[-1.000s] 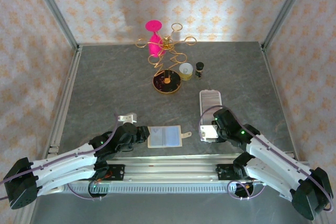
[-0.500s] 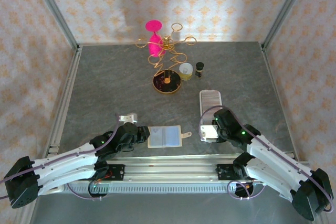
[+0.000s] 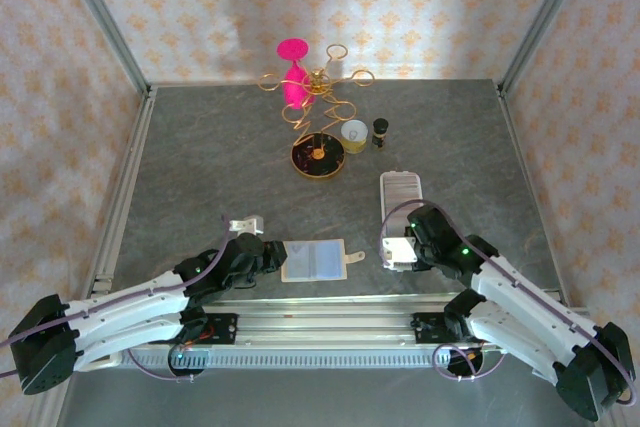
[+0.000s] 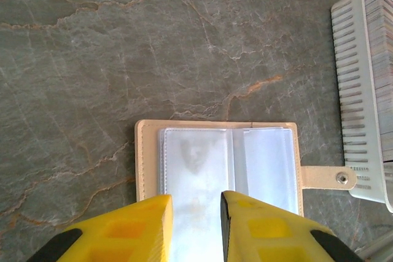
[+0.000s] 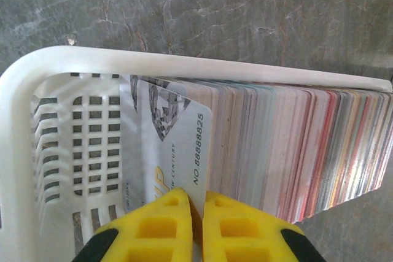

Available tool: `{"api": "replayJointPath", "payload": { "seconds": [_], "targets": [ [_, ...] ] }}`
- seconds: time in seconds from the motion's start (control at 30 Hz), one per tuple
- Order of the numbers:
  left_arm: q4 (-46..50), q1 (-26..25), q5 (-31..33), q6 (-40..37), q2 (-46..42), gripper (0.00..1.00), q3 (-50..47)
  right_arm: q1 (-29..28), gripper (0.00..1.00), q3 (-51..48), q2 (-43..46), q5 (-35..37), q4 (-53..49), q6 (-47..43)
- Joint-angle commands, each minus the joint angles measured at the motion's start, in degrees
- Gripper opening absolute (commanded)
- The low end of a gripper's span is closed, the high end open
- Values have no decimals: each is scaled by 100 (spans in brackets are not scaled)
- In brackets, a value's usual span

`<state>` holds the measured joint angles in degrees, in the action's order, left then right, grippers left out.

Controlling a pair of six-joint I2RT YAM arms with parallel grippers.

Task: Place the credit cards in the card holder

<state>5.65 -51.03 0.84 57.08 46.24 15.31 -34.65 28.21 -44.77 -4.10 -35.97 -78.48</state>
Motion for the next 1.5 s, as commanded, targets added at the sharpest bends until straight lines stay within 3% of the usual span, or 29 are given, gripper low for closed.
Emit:
{"api": "replayJointPath", "payload": {
  "seconds": [0.0,0.5,0.7,1.03,1.13,1.27,1.47],
  "targets": [
    [-101,-37,3,-23,25,28,70,46,9,330,48,163,-216,121],
    [-156,-31,-56,-81,191,28,126,45,0,919,-35,-359,-1248,694],
    [-63,-35,-138,-227,325,34,231,46,0,1528,-338,-815,-1849,1187],
    [20,-35,-359,-410,635,39,482,46,0,2319,-167,-1983,-1405,2294],
    [213,-32,-308,-481,684,40,666,46,0,2735,-489,-2343,-1085,3245],
    [332,-30,-155,-471,650,41,750,46,0,2813,-796,-2540,167,5736],
    [293,-33,-291,-216,606,43,728,21,0,1388,-616,-3094,2525,9731]
  ]
}}
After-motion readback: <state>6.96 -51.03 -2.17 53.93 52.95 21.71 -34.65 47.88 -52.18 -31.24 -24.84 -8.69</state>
